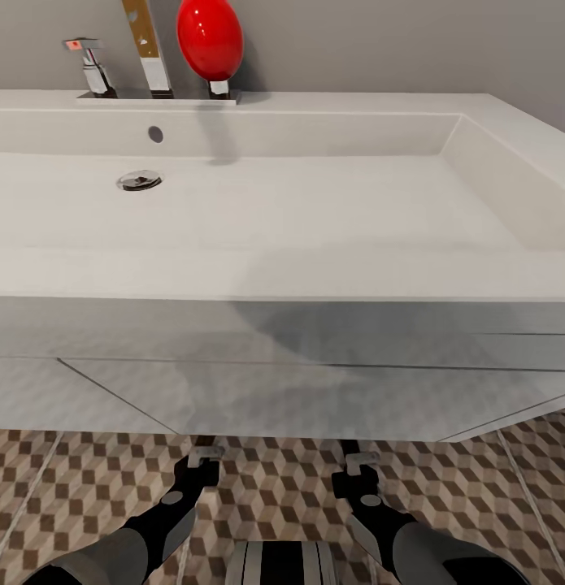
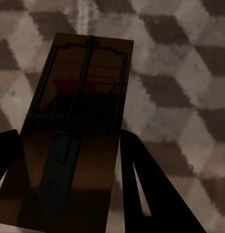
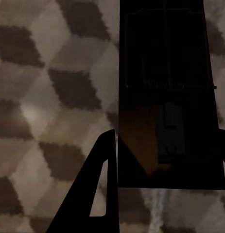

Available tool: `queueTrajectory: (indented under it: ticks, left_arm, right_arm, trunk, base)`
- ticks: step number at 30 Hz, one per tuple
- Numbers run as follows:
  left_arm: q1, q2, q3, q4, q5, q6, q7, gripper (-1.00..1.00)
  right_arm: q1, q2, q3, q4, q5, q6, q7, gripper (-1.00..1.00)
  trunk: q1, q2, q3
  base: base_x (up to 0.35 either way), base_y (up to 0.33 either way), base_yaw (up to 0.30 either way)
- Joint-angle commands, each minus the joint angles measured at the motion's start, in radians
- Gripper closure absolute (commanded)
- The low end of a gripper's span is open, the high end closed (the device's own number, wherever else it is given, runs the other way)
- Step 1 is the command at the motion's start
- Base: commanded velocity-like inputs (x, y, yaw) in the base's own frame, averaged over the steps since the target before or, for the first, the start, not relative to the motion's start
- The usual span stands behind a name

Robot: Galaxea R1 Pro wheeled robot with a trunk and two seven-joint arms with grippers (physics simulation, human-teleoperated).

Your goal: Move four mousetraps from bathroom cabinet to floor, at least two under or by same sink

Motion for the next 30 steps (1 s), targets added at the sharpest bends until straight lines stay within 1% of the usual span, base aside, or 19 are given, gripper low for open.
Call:
queueTrajectory:
  ticks: [1, 5, 13, 30]
  left_arm:
    - [-0.001, 0.000, -0.010, 0.000, 0.002, -0.004, 0.009, 1.00]
    - [0.000, 0.000, -0.011, 0.001, 0.001, -0.013, 0.009, 1.00]
    - [-0.001, 0.000, -0.011, 0.017, -0.002, -0.050, 0.009, 1.00]
    - [-0.001, -0.001, -0.014, 0.022, -0.006, -0.060, 0.009, 1.00]
  right_arm:
    - [-0.001, 0.000, 0.001, 0.001, 0.009, -0.001, -0.006, 1.00]
    - [-0.001, 0.000, 0.001, 0.001, 0.009, -0.001, -0.006, 1.00]
    - [-0.001, 0.000, 0.001, 0.001, 0.009, -0.001, -0.006, 1.00]
    - [-0.001, 0.000, 0.001, 0.001, 0.007, -0.009, -0.006, 1.00]
  trunk:
    - [0.000, 0.000, -0.001]
    - [0.000, 0.000, -0.001]
    - [0.000, 0.000, -0.001]
    - [0.000, 0.000, -0.001]
  base:
    - [0.000, 0.000, 0.000]
    - [0.000, 0.000, 0.000]
    - [0.000, 0.000, 0.000]
    - [0.000, 0.000, 0.000]
